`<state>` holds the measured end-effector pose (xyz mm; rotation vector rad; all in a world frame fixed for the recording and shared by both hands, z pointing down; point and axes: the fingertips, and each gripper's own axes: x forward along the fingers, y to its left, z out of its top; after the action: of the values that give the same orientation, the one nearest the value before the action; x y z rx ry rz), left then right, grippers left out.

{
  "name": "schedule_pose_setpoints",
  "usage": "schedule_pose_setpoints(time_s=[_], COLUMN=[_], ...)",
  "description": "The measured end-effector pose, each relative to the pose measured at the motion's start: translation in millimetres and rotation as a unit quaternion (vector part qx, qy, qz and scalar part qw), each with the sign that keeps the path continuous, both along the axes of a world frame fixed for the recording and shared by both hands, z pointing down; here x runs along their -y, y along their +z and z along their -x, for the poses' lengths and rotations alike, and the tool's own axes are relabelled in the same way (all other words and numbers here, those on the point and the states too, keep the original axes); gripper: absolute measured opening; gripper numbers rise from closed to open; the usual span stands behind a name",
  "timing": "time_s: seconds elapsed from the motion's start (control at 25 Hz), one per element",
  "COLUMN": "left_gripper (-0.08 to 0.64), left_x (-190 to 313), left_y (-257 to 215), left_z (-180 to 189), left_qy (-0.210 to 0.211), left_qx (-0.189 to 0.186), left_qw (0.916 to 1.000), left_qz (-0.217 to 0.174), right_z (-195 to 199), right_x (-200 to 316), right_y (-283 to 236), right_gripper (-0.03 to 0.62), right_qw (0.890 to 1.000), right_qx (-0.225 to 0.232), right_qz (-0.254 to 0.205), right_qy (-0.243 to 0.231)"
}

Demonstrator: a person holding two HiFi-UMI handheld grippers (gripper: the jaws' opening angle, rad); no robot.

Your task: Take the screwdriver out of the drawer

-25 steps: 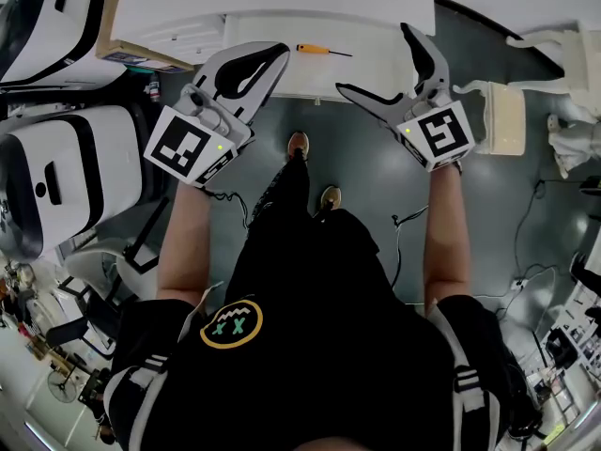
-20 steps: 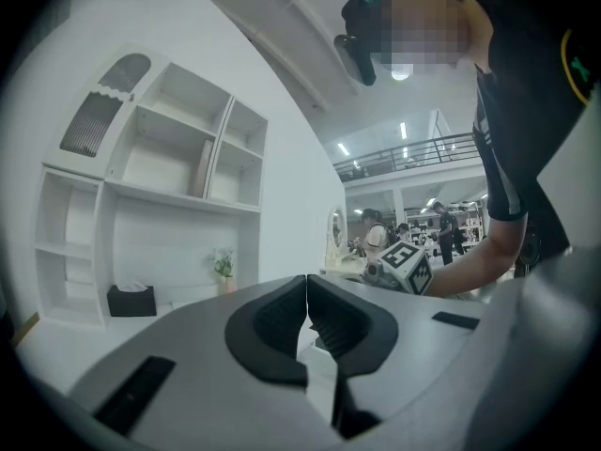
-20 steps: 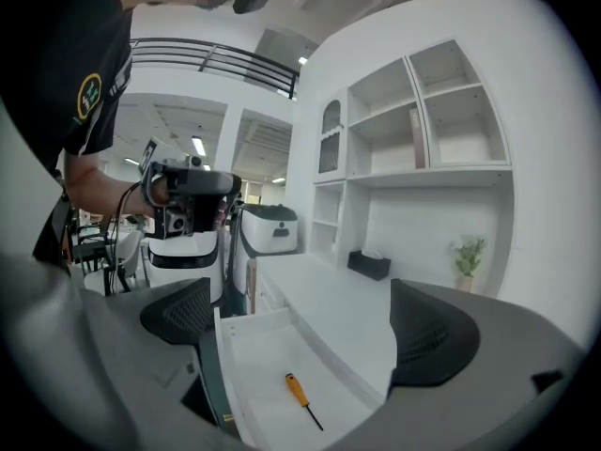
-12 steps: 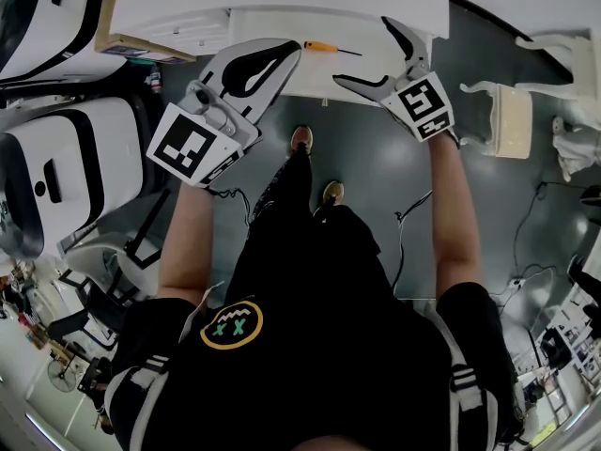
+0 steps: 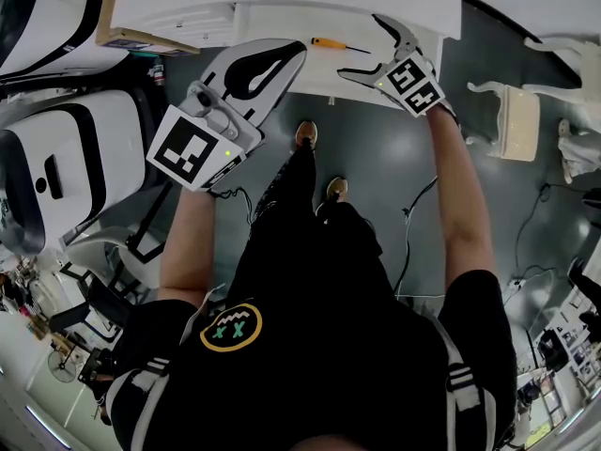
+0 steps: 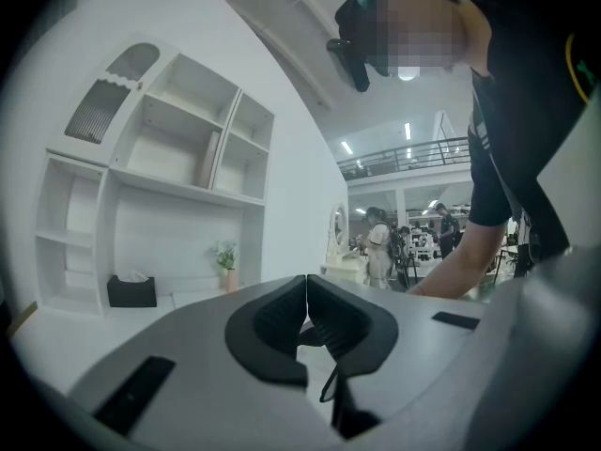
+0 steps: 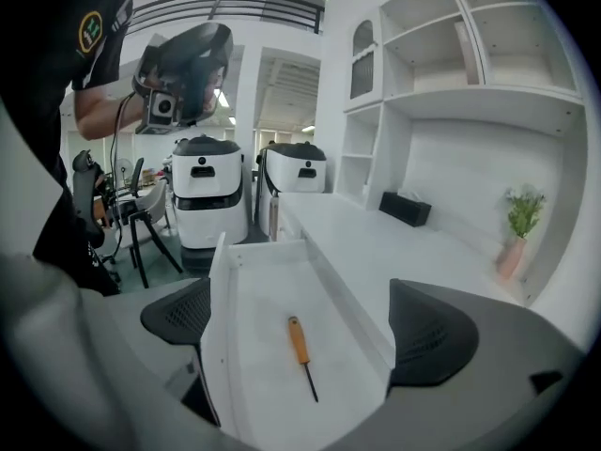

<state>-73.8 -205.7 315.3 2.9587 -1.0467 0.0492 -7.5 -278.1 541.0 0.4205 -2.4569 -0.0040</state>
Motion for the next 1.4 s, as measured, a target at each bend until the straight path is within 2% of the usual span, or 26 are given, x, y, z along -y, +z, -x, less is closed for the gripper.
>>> schedule_pose_setpoints(time_s=[0.48,0.64,1.4], left_gripper=[0.02,0.02,0.02], left_x=[3.8,6.3,10.1], left_y=[10.0,6.0,27.4], left_z=[6.4,3.7,12.0], left_qy=[0.001,-0.007,-0.002], left_qx=[0.002,-0.017,-0.016], left_qw=[0.9999,0.9991,0.9984], left_qz=[0.012,0.038,0.054], right_z=[-7.8,-4.6,0.6], right_x=[24.9,27.8,30.8], right_y=[86.3,98.8,177.1], right_gripper=[0.58,0.58,0.58], right_qw=[0.996,0.994,0.981], right_qx=[-0.078,-0.088,-0.161], right_qz=[0.049,0.056,0.098], right_qy=[-0.008,-0.017,-0.049])
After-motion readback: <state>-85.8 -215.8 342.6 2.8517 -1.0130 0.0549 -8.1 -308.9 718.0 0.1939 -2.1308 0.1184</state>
